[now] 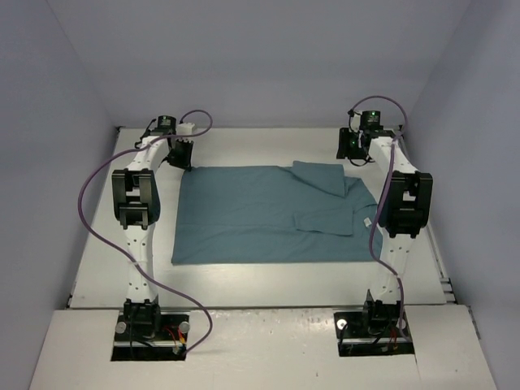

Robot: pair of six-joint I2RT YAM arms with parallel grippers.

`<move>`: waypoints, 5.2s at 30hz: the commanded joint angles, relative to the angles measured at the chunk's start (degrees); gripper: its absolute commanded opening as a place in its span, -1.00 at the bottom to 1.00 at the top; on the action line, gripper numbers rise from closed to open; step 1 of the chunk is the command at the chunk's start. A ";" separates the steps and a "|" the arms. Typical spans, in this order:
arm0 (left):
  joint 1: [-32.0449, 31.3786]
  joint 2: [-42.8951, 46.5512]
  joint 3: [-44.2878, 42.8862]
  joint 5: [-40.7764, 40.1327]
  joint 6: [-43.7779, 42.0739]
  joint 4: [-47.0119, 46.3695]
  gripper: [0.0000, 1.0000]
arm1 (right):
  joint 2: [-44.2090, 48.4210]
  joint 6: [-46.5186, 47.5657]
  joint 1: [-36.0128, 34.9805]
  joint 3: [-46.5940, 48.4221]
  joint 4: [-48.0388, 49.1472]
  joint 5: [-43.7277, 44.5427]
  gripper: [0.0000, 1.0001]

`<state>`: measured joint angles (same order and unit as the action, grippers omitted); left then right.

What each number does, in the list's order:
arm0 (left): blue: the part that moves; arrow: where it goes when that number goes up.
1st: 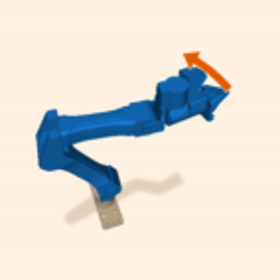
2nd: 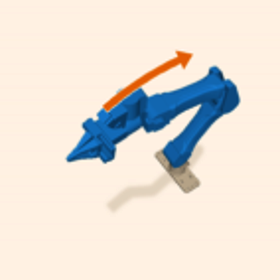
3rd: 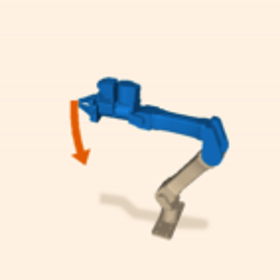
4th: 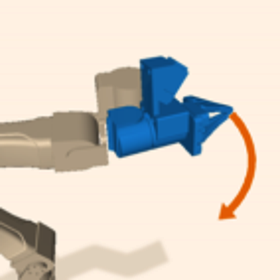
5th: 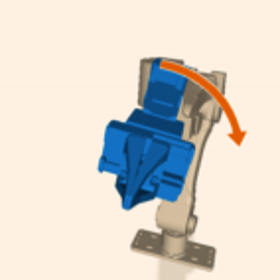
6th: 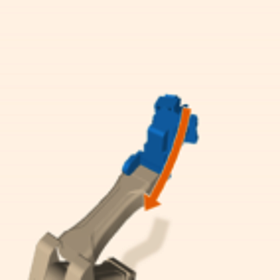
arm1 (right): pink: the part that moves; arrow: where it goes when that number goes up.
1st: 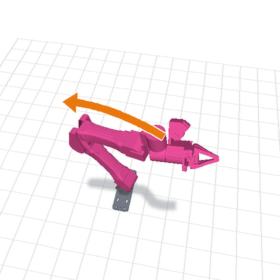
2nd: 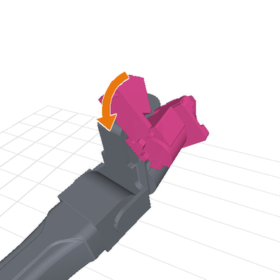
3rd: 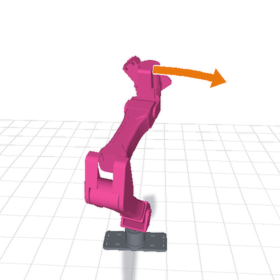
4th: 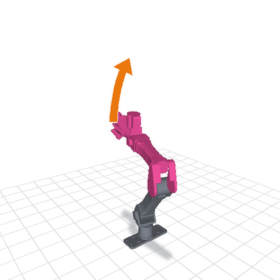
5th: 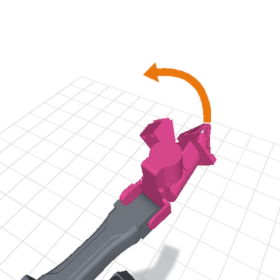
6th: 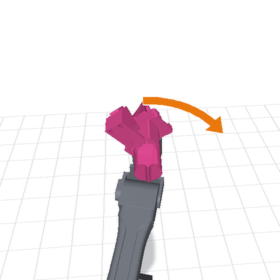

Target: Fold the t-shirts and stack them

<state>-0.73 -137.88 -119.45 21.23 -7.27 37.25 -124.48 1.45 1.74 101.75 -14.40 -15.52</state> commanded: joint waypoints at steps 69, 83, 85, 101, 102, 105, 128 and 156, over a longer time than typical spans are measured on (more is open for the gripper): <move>3.35 12.91 -1.76 6.71 -0.44 -0.08 -1.00 | 5.17 19.72 -2.97 17.87 2.00 6.21 -0.94; 3.72 20.40 10.63 7.52 1.09 -2.04 -1.00 | 16.68 18.77 -3.06 0.18 3.15 5.77 -0.95; 3.78 22.46 14.11 7.69 2.05 -3.82 -1.00 | 18.15 18.03 -3.06 -2.25 3.27 5.79 -0.95; 3.72 30.50 26.37 3.39 6.50 -9.22 -1.00 | 30.13 14.69 -3.06 -17.95 5.23 7.23 -1.00; 3.72 30.82 26.83 2.78 6.59 -9.30 -1.00 | 30.88 14.26 -3.06 -19.05 5.52 7.23 -1.00; 3.72 31.80 29.00 1.00 7.00 -10.24 -1.00 | 33.04 13.10 -3.06 -22.08 6.41 7.97 -1.00; 2.05 37.51 38.07 0.44 0.59 -18.16 -1.00 | 47.67 4.52 -3.06 -36.09 10.01 13.70 -1.00; 4.00 46.58 52.18 19.70 -12.90 -32.18 -1.00 | 53.09 3.21 -2.81 -41.83 9.94 18.96 -1.00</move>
<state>1.74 -95.47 -69.14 36.98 -19.94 13.07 -73.86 5.81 -1.54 60.22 -7.50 -0.30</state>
